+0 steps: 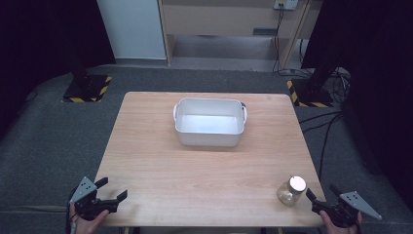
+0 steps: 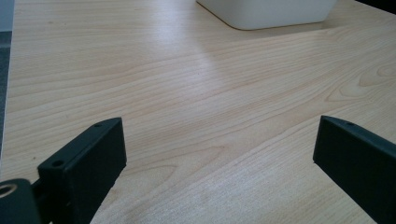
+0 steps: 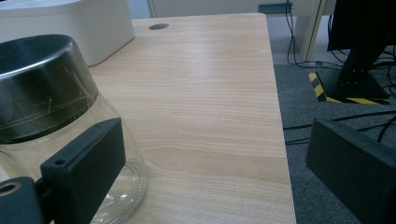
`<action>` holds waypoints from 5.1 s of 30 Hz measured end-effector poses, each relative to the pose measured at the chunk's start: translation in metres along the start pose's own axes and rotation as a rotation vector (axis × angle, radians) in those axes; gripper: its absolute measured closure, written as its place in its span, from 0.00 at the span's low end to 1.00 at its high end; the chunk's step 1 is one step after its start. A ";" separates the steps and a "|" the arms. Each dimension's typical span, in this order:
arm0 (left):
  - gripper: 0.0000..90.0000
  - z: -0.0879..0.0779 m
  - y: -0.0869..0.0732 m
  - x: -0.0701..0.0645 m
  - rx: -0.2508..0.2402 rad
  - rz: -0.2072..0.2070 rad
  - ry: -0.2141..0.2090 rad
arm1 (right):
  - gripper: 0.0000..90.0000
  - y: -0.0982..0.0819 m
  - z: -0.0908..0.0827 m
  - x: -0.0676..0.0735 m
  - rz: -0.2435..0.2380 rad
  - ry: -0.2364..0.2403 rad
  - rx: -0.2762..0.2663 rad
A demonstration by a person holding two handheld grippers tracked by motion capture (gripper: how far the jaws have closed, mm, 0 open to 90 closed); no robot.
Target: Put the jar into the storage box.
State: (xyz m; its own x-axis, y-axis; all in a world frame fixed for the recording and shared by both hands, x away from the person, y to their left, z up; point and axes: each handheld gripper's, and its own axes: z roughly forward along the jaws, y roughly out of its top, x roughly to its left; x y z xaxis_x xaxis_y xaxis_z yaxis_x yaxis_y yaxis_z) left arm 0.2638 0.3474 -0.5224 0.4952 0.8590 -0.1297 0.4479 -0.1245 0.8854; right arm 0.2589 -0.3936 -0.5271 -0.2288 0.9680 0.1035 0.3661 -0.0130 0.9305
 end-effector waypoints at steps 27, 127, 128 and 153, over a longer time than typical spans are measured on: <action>0.01 0.001 -0.001 -0.001 0.003 0.000 -0.022 | 0.04 0.000 0.000 0.000 0.011 -0.011 0.008; 0.01 0.004 -0.001 -0.002 0.025 0.006 -0.039 | 0.44 0.061 0.023 0.072 -0.168 0.163 0.292; 0.01 0.004 -0.001 -0.002 0.025 0.005 -0.039 | 0.44 0.062 0.023 0.073 -0.173 0.158 0.294; 0.01 0.004 -0.001 -0.002 0.025 0.005 -0.040 | 0.44 0.084 0.044 0.106 -0.253 0.233 0.297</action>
State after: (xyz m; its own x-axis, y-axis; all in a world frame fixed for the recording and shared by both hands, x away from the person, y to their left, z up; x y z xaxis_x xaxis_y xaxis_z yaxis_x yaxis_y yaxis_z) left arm 0.2653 0.3432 -0.5253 0.5270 0.8377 -0.1434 0.4636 -0.1420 0.8746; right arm 0.3054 -0.2810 -0.4532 -0.5289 0.8487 -0.0062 0.5074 0.3220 0.7993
